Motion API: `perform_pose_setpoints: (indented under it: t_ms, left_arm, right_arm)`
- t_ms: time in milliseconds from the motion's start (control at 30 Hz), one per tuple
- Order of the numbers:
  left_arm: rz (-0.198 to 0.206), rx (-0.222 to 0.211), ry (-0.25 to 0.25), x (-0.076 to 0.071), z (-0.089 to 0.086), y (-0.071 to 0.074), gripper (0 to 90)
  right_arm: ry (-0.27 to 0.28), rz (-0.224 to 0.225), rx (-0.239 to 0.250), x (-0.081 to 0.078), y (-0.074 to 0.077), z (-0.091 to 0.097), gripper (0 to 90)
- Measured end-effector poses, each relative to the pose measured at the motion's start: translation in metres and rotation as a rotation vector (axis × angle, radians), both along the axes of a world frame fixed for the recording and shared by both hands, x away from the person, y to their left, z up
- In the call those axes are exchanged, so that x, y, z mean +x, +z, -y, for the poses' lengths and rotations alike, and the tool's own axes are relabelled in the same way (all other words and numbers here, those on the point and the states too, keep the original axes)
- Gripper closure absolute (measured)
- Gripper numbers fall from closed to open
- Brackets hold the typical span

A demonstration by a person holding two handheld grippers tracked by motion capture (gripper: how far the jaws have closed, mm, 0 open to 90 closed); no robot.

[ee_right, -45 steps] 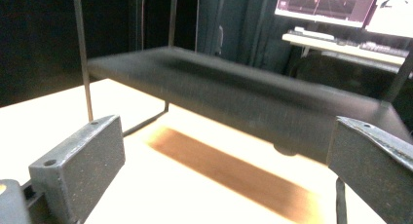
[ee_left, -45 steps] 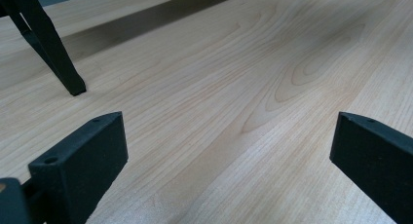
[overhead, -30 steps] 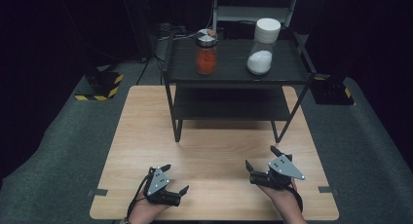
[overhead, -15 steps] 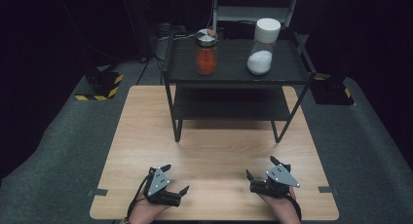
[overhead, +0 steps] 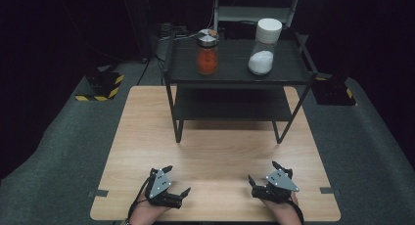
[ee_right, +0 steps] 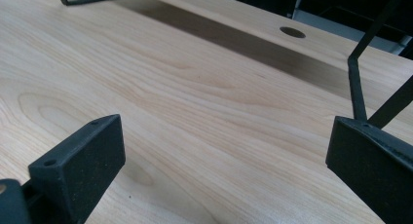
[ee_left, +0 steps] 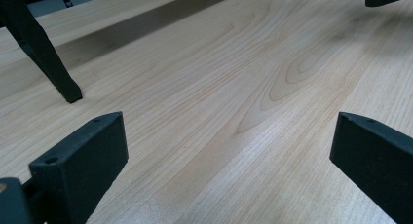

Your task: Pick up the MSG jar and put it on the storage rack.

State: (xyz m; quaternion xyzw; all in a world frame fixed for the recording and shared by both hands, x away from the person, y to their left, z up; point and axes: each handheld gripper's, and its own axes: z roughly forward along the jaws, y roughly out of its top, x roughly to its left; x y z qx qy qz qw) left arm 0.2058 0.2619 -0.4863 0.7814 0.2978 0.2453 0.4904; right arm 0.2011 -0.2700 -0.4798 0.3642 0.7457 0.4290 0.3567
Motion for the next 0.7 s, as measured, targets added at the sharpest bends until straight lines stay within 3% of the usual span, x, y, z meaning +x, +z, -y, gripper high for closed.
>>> perform_pose_setpoints:
  t_ms: [700]
  left_arm:
    - [0.010,-0.003,0.000,-0.0019,0.0004,-0.0013,0.7]
  right_arm:
    - [-0.007,-0.015,-0.002,0.0007,0.0020,-0.0016,0.2]
